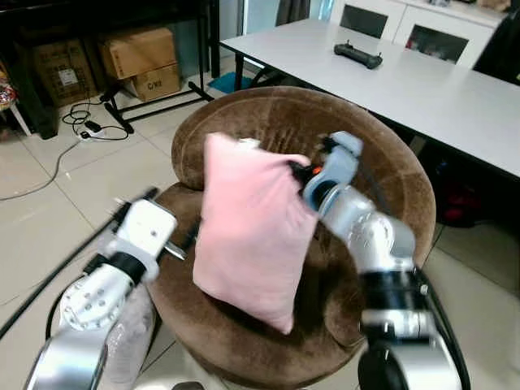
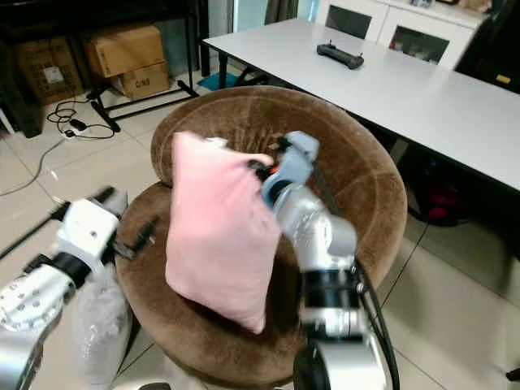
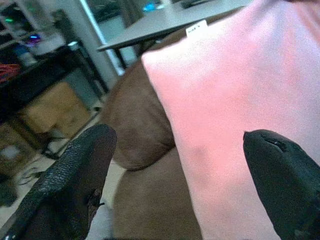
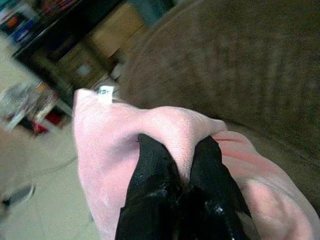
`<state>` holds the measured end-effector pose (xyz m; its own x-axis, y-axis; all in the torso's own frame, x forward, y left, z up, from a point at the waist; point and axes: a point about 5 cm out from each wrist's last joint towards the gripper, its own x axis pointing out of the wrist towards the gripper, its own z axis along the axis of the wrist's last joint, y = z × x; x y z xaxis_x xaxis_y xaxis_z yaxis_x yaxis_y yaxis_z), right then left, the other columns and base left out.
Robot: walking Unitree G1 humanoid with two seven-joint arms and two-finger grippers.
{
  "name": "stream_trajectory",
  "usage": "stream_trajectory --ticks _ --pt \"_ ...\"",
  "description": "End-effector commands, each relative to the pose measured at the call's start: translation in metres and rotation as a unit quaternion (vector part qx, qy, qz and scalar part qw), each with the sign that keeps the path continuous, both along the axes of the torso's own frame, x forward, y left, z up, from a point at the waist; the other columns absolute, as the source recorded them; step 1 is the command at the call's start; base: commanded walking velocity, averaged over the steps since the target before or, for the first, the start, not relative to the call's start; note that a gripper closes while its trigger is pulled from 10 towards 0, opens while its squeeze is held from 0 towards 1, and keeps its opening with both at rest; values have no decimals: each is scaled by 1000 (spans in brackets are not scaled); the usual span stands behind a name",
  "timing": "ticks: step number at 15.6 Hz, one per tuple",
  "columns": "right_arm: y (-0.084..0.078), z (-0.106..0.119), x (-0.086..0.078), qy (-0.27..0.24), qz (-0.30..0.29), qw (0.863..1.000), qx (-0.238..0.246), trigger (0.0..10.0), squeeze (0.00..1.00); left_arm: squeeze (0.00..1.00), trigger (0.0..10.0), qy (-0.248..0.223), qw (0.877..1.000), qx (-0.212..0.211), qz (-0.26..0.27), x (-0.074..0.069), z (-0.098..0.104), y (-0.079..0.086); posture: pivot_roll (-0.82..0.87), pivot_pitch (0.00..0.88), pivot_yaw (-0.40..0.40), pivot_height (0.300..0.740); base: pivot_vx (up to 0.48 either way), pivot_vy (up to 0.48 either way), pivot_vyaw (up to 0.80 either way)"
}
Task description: Move the pillow to the sofa from floor
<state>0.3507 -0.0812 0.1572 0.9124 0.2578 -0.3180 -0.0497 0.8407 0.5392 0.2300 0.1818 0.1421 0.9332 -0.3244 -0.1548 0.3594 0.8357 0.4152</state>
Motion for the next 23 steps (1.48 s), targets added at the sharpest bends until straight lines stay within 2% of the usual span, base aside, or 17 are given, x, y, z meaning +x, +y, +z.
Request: stream_trajectory --ticks 1,2,3,6,8,10,12,14,16,18,19,20,21,23 --pt "20 26 9 -31 -7 998 46 10000 0 0 10000 16 999 2 -28 -4 -2 -5 174 0 -67 740 0 0 0" --pt "14 21 15 -16 -32 999 39 10000 0 0 10000 29 999 5 -44 -7 -5 -6 180 0 -66 740 0 0 0" --pt "5 16 23 12 -64 996 59 10000 0 0 10000 38 998 4 -53 -9 -6 -5 185 0 -66 740 0 0 0" --pt "-16 -8 33 84 -135 984 82 10000 0 0 10000 46 998 5 -48 -10 -7 0 195 0 -74 740 0 0 0" --pt "-26 -21 33 104 -163 978 81 10000 0 0 10000 50 998 6 -48 -12 -8 2 205 0 -82 740 0 0 0" --pt "-45 -50 25 162 -220 957 95 10000 0 0 10000 64 996 -2 -55 -14 -12 5 211 0 -86 740 0 0 0" --pt "-61 -69 17 198 -260 941 91 10000 0 0 10000 81 994 -17 -72 -16 -15 3 211 0 -86 740 0 0 0" --pt "-78 -77 13 210 -300 928 74 10000 0 0 10000 86 992 -32 -88 -19 -14 3 202 0 -71 740 0 0 0" --pt "-90 -78 11 219 -328 918 49 10000 0 0 10000 88 990 -48 -103 -20 -12 2 195 0 -61 740 0 0 0" --pt "-98 -76 12 219 -347 911 45 10000 0 0 10000 86 988 -58 -112 -19 -9 3 195 0 -61 740 0 0 0" --pt "-101 -75 12 212 -350 912 25 10000 580 0 10000 86 988 -61 -114 -19 -7 5 197 0 -62 740 0 0 0" --pt "-102 -75 12 211 -352 911 27 10000 1000 0 10000 86 988 -61 -114 -19 -7 6 197 0 -62 740 0 0 0" --pt "-103 -75 11 207 -351 913 25 10000 1000 0 10000 86 988 -62 -115 -19 -6 6 200 0 -62 740 0 0 0" --pt "-103 -69 16 166 -340 925 43 10000 1000 0 10000 83 988 -62 -118 -19 -3 7 201 0 -61 740 0 0 0"
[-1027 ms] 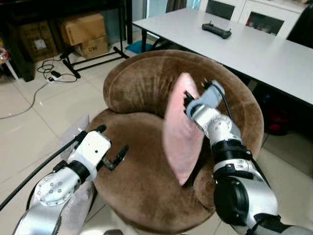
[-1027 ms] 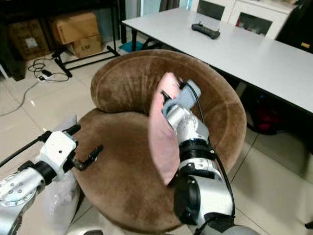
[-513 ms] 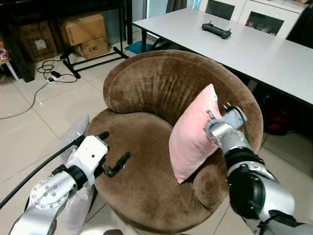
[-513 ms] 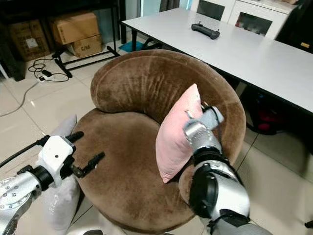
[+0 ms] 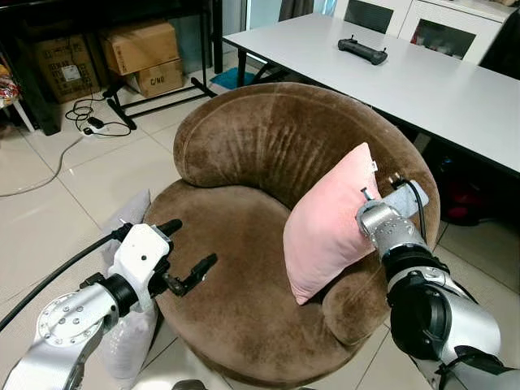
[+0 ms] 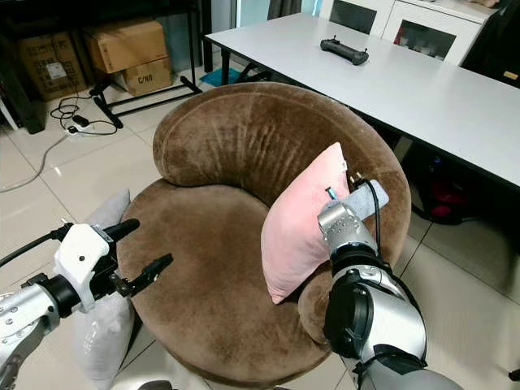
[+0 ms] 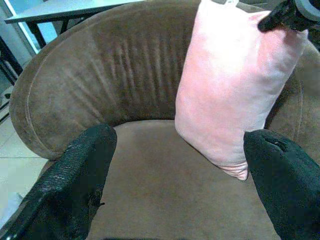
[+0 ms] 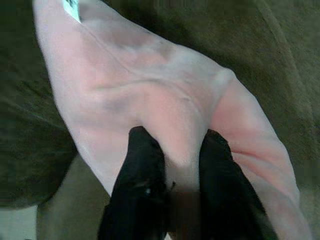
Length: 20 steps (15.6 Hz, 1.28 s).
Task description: Move the pillow to the sofa from floor
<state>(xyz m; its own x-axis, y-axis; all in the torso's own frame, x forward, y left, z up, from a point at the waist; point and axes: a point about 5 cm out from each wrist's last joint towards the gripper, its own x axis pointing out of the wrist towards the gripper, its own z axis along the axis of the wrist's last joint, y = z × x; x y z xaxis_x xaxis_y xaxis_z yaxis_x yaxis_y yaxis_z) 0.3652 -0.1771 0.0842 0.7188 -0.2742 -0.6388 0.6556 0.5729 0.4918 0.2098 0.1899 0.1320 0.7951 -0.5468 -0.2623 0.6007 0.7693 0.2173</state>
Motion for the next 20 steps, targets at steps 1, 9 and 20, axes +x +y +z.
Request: stream_trajectory --ticks 1,9,20 --pt "-10 17 7 -58 -13 998 -7 10000 1000 0 10000 -16 1000 1 -7 1 10 0 198 0 -57 740 0 0 0" --pt "-40 55 17 -158 -22 987 -36 10000 1000 0 10000 -35 999 3 -7 5 20 -6 191 0 -51 740 0 0 0" --pt "3 48 -75 -251 260 889 -281 10000 1000 0 10000 -107 975 -11 197 21 11 -21 137 0 -63 740 0 0 0"
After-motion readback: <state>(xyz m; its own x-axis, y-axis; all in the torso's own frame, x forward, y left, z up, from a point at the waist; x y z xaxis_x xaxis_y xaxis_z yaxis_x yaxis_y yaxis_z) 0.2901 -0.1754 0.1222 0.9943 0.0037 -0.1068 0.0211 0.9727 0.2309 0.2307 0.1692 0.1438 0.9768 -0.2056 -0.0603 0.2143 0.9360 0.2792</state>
